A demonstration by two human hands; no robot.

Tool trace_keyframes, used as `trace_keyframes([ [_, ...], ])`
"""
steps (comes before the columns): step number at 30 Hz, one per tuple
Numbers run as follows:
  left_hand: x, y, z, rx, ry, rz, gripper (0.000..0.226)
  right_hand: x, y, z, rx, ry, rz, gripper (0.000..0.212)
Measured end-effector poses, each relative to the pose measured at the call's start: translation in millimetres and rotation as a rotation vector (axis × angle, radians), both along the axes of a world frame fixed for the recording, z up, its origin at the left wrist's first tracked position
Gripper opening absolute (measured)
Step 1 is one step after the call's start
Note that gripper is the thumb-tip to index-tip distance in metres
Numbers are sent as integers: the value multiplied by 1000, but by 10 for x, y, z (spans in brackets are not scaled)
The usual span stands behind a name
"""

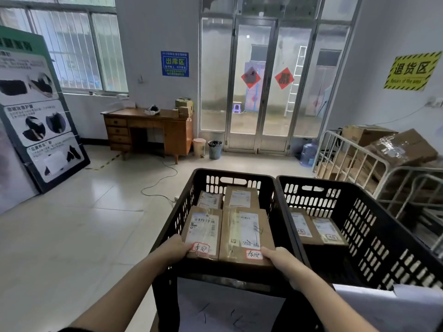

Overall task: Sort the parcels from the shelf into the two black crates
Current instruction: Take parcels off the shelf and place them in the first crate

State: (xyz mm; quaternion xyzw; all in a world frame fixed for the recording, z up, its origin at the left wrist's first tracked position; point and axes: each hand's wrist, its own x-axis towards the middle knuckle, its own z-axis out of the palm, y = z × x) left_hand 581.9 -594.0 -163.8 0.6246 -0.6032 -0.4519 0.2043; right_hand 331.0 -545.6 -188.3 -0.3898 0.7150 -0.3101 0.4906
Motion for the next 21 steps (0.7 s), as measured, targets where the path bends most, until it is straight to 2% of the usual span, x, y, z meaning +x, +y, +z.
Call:
trace_keyframes([
  [6, -27, -276, -203, 172, -5, 11, 33, -91, -266, -174, 123, 1, 26, 28],
  [11, -48, -435, -224, 297, 87, 2, 29, -76, -449, -249, 135, -3, 47, 8],
  [16, -58, -575, -217, 296, 90, 14, 38, -71, -629, -277, 74, 21, -10, 17],
  [20, -98, -613, -224, 295, 108, -27, 37, -84, -735, -403, 79, 75, 5, 10],
  [21, -97, -608, -222, 293, 114, -33, 38, -91, -755, -449, 78, 77, 7, 17],
])
